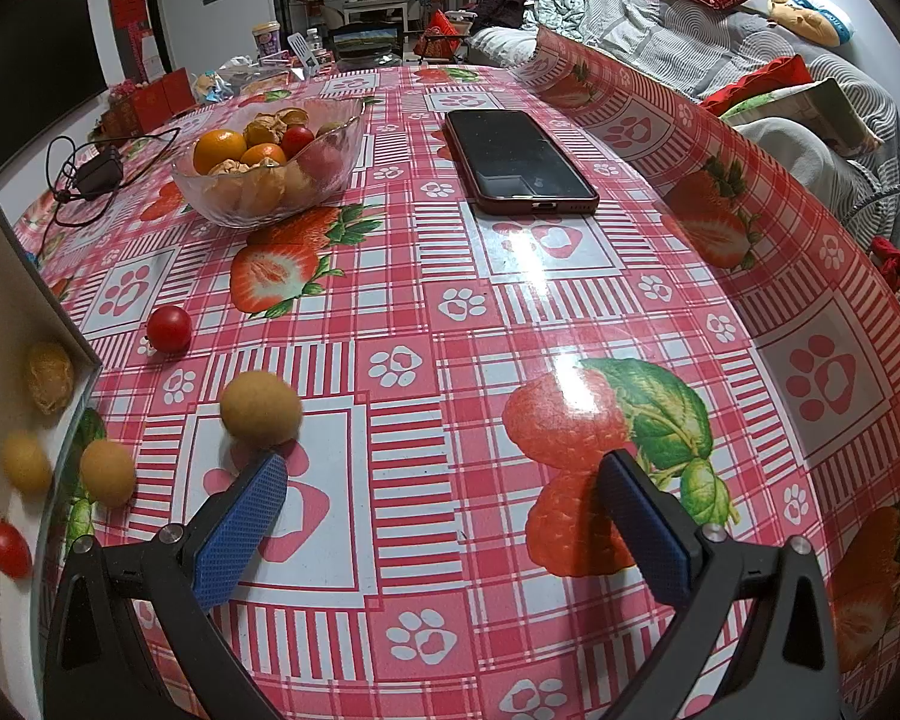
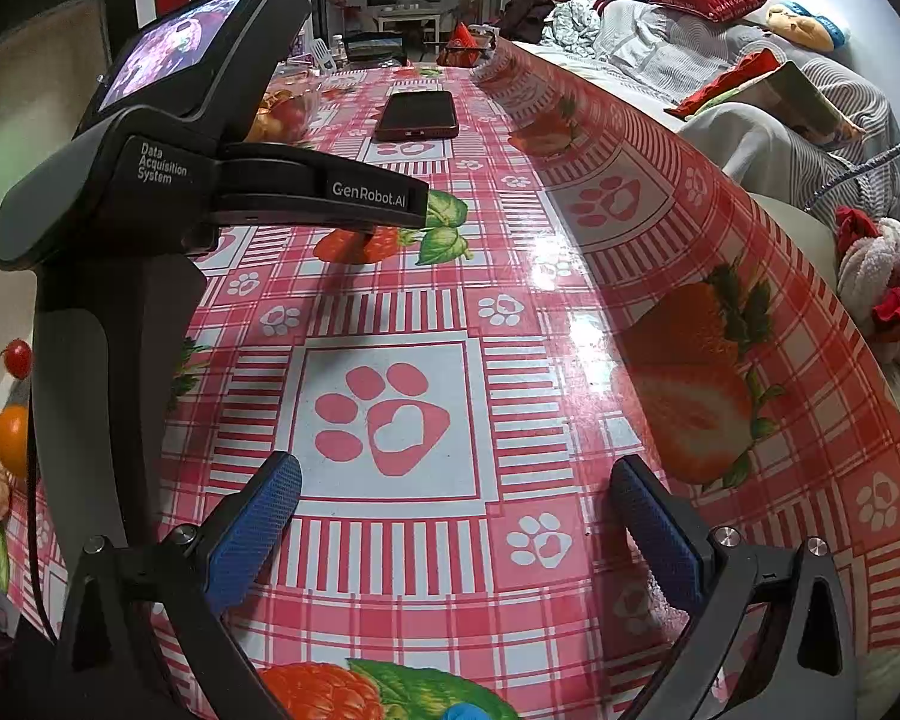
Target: Organize fruits
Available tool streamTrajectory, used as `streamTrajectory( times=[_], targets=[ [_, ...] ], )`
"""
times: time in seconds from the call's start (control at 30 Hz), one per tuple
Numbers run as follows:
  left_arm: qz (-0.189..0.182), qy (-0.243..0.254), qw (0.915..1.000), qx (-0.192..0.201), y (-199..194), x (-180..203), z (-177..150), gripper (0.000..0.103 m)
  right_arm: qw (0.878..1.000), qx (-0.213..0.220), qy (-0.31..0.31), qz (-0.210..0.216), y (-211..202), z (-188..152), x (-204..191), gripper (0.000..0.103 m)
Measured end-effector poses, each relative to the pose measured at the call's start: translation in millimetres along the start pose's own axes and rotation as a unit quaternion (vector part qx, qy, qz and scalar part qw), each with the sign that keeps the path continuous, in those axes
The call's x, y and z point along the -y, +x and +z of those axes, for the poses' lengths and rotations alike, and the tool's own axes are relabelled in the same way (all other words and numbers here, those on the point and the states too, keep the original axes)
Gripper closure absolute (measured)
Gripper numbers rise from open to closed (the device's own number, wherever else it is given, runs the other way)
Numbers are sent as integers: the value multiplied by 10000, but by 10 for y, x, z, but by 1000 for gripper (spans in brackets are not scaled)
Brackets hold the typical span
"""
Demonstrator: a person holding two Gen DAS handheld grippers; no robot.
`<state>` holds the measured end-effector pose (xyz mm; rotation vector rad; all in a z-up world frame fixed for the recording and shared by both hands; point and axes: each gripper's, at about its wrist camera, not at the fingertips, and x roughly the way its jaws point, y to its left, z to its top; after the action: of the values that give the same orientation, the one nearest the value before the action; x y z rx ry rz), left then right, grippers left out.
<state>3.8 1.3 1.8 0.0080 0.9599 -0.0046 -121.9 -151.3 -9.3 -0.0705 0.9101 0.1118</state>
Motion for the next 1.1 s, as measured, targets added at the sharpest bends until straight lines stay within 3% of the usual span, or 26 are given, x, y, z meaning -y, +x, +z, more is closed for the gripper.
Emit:
streamTrajectory(
  times=[1.1],
  targets=[
    [-2,1,10000,19,-2,1,-1,0,9999,112,34,-23,-2,-10,-7,0]
  ],
)
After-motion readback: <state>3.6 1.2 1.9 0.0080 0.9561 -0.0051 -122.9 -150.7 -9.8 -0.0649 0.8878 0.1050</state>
